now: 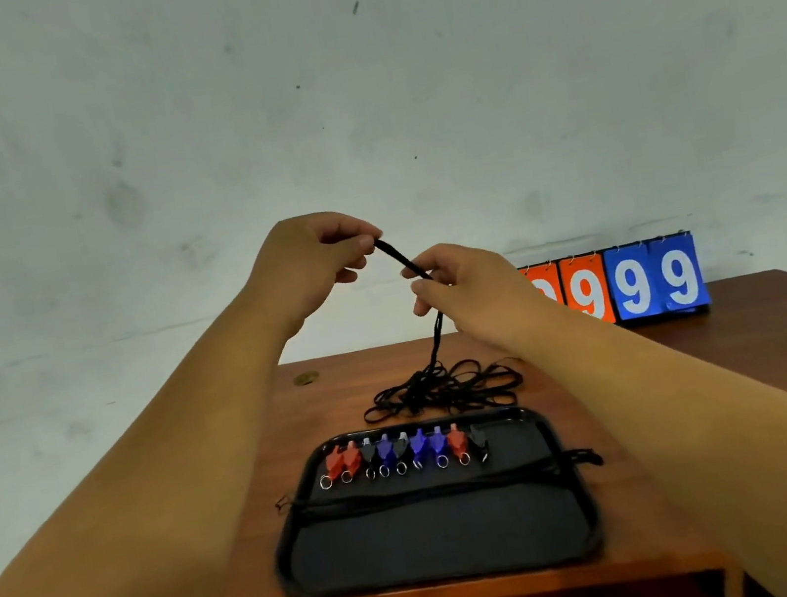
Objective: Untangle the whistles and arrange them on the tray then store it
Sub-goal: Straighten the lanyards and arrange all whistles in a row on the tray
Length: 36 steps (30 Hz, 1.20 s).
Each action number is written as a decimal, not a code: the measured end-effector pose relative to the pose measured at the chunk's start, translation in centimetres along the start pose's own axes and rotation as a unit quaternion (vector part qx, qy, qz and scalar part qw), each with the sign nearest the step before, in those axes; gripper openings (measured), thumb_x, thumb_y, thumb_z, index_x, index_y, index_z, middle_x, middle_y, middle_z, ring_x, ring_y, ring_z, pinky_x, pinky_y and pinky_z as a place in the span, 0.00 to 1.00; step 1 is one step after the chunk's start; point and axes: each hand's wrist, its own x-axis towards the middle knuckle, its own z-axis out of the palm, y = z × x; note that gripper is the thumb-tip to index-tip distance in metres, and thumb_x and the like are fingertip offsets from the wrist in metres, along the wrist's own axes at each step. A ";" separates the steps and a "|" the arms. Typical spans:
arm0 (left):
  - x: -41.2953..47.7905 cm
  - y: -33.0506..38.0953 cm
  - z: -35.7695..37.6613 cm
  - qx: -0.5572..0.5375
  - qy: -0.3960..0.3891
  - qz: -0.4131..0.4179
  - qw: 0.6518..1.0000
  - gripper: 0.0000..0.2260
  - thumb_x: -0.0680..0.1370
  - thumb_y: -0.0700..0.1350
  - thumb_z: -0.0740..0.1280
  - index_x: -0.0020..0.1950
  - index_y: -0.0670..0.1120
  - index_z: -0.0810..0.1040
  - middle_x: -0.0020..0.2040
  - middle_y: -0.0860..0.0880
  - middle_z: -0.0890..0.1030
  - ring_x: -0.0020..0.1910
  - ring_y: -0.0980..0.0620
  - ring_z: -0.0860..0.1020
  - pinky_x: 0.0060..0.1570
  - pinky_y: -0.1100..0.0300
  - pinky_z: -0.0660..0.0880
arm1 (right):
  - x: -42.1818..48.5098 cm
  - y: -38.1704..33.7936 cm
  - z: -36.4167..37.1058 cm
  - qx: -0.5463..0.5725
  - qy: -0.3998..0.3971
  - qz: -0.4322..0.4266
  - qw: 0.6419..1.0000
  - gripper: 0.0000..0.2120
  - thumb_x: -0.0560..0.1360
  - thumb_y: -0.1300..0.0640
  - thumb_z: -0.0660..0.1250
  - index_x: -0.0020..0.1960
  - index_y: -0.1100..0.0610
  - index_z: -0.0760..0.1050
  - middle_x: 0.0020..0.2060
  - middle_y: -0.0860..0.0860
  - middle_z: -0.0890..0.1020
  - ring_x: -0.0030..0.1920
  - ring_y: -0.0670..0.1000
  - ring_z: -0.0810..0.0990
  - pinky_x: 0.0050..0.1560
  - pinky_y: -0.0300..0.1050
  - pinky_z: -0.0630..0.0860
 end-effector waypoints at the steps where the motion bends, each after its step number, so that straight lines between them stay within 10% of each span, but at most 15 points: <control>1: -0.2 0.0 -0.3 -0.006 0.007 -0.001 1.000 0.07 0.81 0.41 0.74 0.54 0.50 0.90 0.45 0.53 0.88 0.44 0.57 0.86 0.51 0.58 0.85 | -0.2 -0.3 -0.3 -0.019 -0.009 -0.007 1.000 0.11 0.86 0.53 0.64 0.67 0.45 0.79 0.45 0.43 0.88 0.42 0.36 0.81 0.39 0.31 0.70; 36: -6.2 -7.2 -5.8 0.039 0.113 -0.103 0.987 0.07 0.83 0.40 0.70 0.55 0.48 0.88 0.47 0.49 0.85 0.42 0.54 0.82 0.44 0.59 0.80 | -3.9 6.2 -3.9 -0.190 -0.048 0.052 0.979 0.12 0.89 0.58 0.55 0.59 0.52 0.78 0.47 0.49 0.86 0.48 0.48 0.83 0.42 0.40 0.75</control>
